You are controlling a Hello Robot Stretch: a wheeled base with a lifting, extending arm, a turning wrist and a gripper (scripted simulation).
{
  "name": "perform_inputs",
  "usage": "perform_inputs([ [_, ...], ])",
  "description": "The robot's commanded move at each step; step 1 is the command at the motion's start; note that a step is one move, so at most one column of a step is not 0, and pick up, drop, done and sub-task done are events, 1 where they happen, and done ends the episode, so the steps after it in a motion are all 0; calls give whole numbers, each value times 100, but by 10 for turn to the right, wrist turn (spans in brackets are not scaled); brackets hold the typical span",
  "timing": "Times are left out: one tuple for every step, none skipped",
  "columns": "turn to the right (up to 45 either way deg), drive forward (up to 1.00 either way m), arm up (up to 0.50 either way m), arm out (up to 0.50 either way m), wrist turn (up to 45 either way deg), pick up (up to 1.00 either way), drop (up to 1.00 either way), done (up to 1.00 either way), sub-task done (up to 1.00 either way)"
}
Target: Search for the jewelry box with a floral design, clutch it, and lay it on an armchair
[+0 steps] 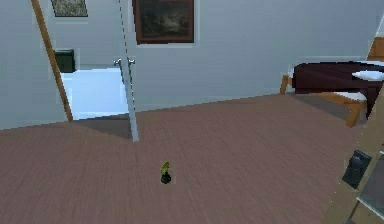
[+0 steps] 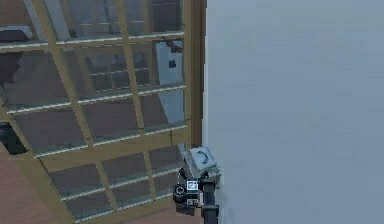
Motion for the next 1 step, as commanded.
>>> perform_inputs([
  [0,0,38,0,0,0,0,0,0],
])
